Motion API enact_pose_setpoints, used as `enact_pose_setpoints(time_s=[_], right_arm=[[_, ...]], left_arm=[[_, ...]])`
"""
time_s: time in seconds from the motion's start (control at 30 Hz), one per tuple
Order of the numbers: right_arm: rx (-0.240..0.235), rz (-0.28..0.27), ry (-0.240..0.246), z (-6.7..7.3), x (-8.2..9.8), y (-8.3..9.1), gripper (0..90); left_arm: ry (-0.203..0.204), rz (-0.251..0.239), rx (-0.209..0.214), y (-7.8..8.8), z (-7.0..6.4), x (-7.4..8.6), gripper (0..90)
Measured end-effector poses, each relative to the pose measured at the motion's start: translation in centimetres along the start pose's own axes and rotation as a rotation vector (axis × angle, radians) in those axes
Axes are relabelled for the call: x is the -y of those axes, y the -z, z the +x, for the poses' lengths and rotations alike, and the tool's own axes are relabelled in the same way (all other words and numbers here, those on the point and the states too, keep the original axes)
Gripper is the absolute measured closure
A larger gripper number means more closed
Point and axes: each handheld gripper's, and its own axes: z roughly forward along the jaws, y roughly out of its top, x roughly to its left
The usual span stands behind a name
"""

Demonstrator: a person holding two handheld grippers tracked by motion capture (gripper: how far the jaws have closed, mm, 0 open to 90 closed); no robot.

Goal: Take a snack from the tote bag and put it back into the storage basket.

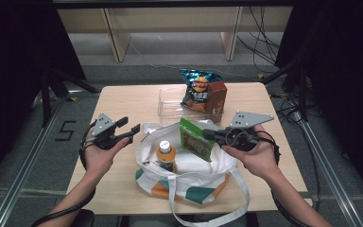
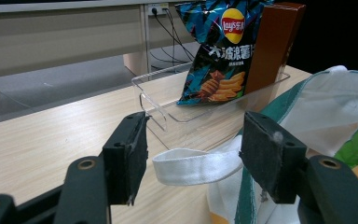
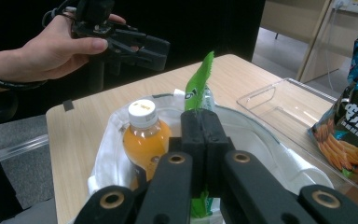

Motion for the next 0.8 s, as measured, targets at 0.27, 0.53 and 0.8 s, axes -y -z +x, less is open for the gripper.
enact_pose_setpoints(time_s=[0.27,0.53,0.8], right_arm=[[-0.003,-0.014,-0.001,0.0,-0.3,0.1,90.0],[0.006,-0.03,0.011,-0.3,-1.0,0.3,90.0],[0.009,-0.057,0.026,-0.5,-1.9,0.8,90.0]], left_arm=[[0.002,0.002,0.0,0.0,-0.1,0.0,40.3],[0.002,-0.004,-0.001,0.0,0.1,0.0,40.4],[0.008,0.0,-0.003,0.0,0.1,0.0,40.5]])
